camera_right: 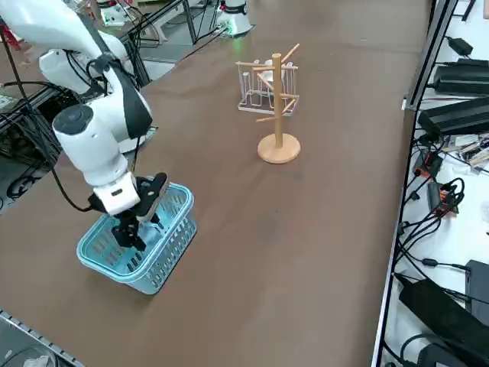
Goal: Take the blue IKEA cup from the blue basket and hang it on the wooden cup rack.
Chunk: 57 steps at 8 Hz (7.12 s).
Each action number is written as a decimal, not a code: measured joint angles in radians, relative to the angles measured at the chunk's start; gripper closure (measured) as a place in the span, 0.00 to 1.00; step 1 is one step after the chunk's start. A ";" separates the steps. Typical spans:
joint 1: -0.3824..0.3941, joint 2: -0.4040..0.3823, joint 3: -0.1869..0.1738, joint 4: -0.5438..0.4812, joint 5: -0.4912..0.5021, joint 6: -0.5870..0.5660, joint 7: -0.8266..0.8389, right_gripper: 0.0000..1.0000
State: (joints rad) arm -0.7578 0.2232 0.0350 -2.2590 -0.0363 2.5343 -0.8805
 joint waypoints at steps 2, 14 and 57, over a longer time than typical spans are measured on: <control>0.000 0.008 0.004 0.000 0.000 0.000 -0.007 0.00; -0.014 0.037 0.004 0.001 0.000 0.006 -0.037 0.04; 0.154 0.058 0.288 0.670 0.757 -0.963 -0.204 0.20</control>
State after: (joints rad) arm -0.6040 0.2811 0.3230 -1.5886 0.7212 1.5711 -1.0847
